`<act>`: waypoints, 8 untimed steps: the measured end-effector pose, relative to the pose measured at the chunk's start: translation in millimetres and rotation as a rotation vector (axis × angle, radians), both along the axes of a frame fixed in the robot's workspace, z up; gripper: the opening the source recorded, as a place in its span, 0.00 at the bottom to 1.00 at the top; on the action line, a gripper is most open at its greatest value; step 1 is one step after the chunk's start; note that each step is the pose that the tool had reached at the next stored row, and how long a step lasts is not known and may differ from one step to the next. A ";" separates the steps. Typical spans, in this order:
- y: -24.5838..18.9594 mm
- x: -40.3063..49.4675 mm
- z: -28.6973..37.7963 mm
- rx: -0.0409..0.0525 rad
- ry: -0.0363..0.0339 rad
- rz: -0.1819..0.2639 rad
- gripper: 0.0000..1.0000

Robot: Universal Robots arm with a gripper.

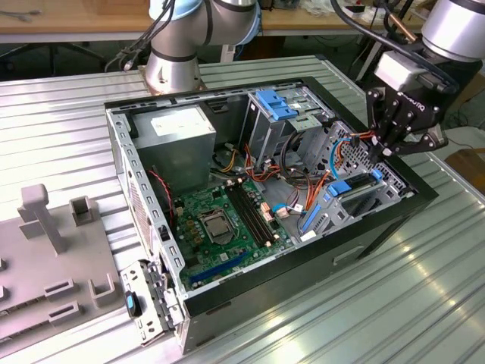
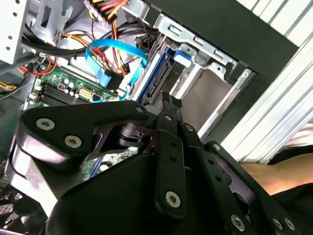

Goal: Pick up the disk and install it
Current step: 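Insert the first disk wire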

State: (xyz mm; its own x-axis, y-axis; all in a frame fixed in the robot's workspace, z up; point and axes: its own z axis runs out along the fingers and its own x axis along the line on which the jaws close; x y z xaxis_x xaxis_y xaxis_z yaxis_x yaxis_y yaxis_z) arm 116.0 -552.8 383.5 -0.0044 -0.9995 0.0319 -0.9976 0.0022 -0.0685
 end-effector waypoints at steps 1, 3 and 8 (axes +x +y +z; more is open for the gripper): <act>2.5 2.8 0.0 -0.0001 0.0000 0.002 0.11; 7.0 6.8 0.0 -0.0001 0.0000 0.004 0.11; 18.1 15.4 0.0 -0.0002 0.0000 0.010 0.11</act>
